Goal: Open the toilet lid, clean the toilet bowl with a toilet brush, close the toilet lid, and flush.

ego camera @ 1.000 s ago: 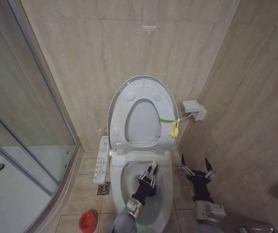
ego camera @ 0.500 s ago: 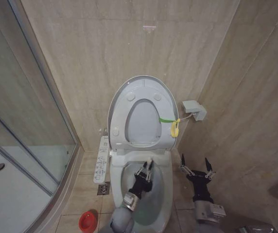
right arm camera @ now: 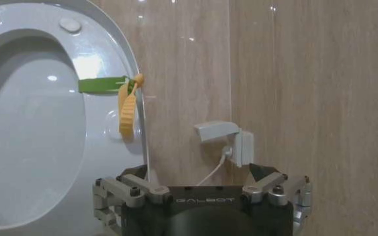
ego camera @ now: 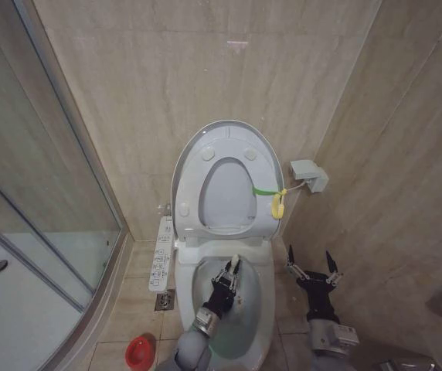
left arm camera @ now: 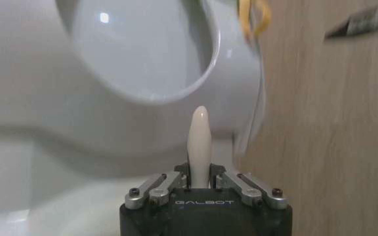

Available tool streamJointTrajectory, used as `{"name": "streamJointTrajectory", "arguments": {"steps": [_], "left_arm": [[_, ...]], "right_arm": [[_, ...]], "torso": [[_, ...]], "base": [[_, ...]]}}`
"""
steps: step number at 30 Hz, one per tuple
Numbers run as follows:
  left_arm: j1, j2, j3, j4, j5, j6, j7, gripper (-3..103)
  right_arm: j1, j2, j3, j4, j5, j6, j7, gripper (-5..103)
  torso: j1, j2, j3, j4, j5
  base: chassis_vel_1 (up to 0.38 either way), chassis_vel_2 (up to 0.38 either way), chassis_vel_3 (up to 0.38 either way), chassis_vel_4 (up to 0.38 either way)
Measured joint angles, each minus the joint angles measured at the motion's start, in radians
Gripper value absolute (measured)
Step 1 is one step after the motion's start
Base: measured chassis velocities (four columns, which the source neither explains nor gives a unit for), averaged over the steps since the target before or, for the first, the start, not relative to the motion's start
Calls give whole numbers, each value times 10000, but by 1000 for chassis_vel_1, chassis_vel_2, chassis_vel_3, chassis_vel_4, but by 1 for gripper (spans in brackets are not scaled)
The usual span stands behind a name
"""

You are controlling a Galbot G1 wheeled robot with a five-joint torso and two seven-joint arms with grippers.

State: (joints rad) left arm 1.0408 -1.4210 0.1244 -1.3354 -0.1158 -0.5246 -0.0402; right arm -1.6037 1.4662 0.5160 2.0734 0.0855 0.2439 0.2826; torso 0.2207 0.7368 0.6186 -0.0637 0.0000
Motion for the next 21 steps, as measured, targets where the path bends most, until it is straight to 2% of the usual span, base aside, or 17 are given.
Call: {"name": "streamJointTrajectory", "arguments": {"steps": [7, 16, 21], "left_arm": [[205, -173, 426, -715, 373, -371, 2, 19], [-26, -79, 177, 487, 588, -344, 23, 19], [-60, -19, 20, 460, 589, -241, -73, 19]], "right_arm": [[0, 0, 0, 0, 0, 0, 0, 100], [-1, 0, 0, -1, 0, 0, 0, 100], [-1, 0, 0, 0, 0, 0, 0, 100]], "torso": [[0, 0, 0, -3, -1], [0, 0, 0, 0, -1], [0, 0, 0, 0, 0]], "base": [[0, 0, 0, 0], [0, 0, 0, 0], [0, 0, 0, 0]]}}
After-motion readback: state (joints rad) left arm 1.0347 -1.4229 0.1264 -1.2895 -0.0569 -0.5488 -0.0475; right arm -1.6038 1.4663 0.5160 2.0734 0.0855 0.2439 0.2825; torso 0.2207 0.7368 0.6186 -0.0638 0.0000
